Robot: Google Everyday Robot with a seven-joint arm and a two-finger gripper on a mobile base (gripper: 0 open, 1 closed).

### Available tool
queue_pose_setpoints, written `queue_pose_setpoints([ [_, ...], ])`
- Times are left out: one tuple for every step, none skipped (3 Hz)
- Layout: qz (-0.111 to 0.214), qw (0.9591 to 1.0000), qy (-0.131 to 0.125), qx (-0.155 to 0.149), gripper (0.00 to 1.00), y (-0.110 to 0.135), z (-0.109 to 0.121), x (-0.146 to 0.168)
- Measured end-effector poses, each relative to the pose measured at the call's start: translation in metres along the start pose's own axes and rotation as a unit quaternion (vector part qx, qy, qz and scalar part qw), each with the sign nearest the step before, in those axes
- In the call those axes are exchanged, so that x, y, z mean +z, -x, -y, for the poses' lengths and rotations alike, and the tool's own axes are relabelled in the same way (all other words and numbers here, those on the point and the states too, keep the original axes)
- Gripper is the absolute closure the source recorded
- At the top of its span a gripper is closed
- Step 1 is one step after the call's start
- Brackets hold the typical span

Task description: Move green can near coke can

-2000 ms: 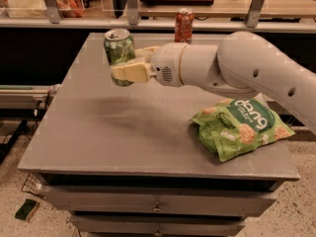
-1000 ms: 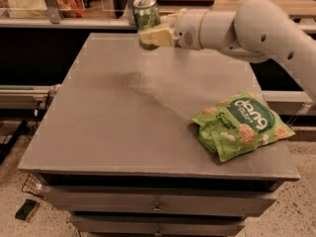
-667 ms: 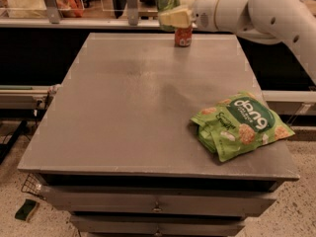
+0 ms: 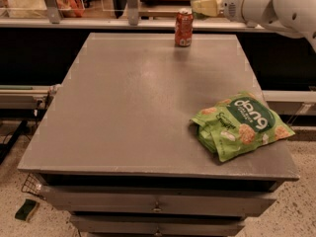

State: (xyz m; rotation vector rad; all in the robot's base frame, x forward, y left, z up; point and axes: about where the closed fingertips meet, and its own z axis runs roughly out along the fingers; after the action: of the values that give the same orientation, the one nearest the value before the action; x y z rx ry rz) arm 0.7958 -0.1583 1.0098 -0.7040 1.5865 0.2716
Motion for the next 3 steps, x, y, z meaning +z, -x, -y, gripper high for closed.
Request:
queue_pose_setpoints([
  [-0.025,0.9992,-0.022,0.019,1.00,-0.037,0.017,0.002],
  [-0.041,0.9977,-0.033,0.043,1.00,-0.075,0.025,0.004],
  [-0.035,0.9957,-0.028,0.081,1.00,-0.113,0.025,0.012],
])
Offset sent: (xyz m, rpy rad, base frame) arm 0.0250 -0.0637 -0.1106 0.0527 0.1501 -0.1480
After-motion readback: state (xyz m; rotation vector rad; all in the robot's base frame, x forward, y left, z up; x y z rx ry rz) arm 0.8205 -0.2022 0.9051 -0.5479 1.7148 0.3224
